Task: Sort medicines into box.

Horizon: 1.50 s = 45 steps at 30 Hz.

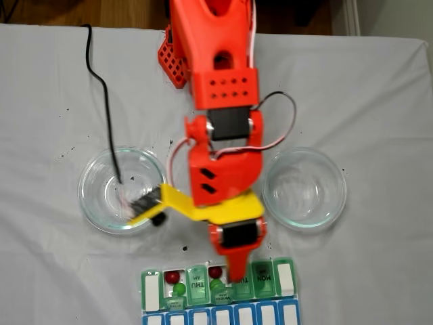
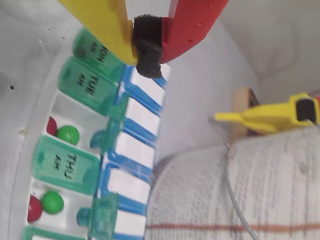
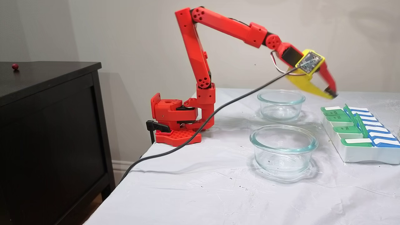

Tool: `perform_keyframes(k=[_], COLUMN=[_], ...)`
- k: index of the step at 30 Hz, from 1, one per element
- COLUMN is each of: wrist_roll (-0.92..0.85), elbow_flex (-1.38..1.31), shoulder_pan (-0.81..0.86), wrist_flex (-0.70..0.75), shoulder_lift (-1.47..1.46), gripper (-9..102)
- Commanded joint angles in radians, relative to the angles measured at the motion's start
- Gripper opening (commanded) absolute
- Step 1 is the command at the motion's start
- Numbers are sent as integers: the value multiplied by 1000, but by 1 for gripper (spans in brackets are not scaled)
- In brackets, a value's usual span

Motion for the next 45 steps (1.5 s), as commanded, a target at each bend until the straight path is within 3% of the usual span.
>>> perform_keyframes(k=[1, 13, 27, 41, 45], wrist_roll=[46, 61, 114, 9, -5], elbow_flex=[-124, -149, -255, -190, -210], shoulder_pan=[48, 46, 44, -8, 25], wrist_flex=[-58, -123, 255, 216, 219], shoulder_lift=[25, -173, -252, -279, -163], gripper=[0, 0, 0, 0, 0])
